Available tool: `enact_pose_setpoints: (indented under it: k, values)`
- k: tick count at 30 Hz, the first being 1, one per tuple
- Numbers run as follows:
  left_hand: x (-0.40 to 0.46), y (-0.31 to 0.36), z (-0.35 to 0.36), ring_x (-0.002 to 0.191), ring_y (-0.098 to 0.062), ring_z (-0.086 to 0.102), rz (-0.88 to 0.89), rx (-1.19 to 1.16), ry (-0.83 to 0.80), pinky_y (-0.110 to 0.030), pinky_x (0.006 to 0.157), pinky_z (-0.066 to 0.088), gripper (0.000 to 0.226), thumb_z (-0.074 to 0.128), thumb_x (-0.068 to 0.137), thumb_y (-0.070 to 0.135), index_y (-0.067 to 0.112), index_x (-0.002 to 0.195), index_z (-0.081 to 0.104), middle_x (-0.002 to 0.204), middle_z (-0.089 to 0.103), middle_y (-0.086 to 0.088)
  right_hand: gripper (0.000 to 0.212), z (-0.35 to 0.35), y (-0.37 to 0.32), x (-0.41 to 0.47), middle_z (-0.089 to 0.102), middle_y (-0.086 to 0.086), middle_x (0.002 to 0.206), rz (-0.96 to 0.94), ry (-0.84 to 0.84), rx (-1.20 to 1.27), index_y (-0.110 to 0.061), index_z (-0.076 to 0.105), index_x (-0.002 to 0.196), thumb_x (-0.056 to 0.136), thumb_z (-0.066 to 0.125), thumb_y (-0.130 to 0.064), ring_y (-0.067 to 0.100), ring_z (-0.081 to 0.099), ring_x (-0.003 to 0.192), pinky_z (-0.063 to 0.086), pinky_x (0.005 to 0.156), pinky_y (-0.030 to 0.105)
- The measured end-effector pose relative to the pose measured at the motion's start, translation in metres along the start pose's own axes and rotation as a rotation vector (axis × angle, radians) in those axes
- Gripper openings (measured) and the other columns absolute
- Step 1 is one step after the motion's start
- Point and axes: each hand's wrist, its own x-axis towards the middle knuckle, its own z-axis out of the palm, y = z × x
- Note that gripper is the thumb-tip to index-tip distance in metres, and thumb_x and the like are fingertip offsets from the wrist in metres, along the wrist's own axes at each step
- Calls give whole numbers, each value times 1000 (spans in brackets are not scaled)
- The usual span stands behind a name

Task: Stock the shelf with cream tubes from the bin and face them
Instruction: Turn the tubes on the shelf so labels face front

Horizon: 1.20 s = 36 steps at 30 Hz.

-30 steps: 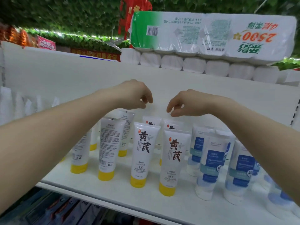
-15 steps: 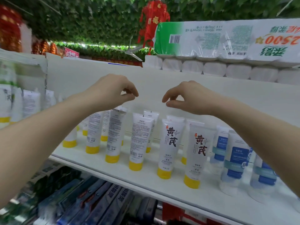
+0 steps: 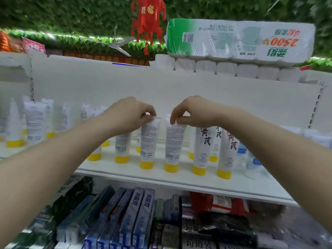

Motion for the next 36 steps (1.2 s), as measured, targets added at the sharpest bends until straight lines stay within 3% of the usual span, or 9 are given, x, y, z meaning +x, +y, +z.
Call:
enact_pose_setpoints:
  k: [5,9,12,14,16,18,22,32,36]
  values:
    - [-3,1,0,97,-16,45,-26,-34,11,-30,74,36,24,42,98,39,34,107,63,83,63,10,38,1,-6,3,69,-5,104,34,14,14,-33,73,102,91,46,-8,16,58,93,48,84,30]
    - [-3,6,-3,97,-21,48,-75,-25,2,-32,74,38,37,35,96,52,30,96,65,85,65,5,51,0,-3,7,68,-4,105,5,-6,38,-33,73,105,85,41,2,17,58,93,49,84,29]
    - [-2,10,-8,92,-18,52,-90,6,-9,-33,77,44,34,44,92,55,29,95,65,88,67,8,33,-1,3,10,70,-8,102,-51,-6,61,-31,74,104,92,52,-9,11,62,94,48,84,23]
    - [-3,13,-10,90,-16,57,-88,-9,-1,-30,76,44,21,55,88,46,30,95,67,92,69,10,24,-3,5,11,72,-9,98,-64,-11,104,-28,75,103,90,61,-13,6,63,89,47,81,18]
    - [-4,15,-9,92,-15,59,-94,-54,4,-29,76,44,13,59,87,35,30,96,68,93,70,11,20,-4,6,12,72,-7,95,-54,-15,121,-27,75,103,87,68,-17,9,62,89,48,82,22]
    - [-3,17,-8,92,-14,59,-90,-75,2,-29,77,44,15,58,88,27,31,99,67,93,70,11,17,-3,5,15,71,-6,93,-50,2,114,-26,75,102,86,70,-22,11,61,87,47,80,24]
    - [1,12,-6,91,-12,56,-77,-78,5,-27,76,40,24,58,89,19,31,110,64,97,70,10,14,1,5,22,71,-6,91,-12,29,96,-21,74,98,86,71,-26,8,58,80,41,65,12]
    - [7,-6,2,101,-16,61,42,-158,-21,-32,86,48,27,55,90,12,26,108,70,104,71,7,14,4,-5,19,73,3,89,157,36,-19,-11,74,89,85,66,-22,21,65,88,53,81,36]
    - [7,-13,6,103,-16,60,61,-207,-40,-31,86,46,28,54,90,14,27,109,69,107,70,9,14,6,-10,23,72,4,85,198,20,-65,-11,73,86,84,66,-24,22,64,86,53,76,35]
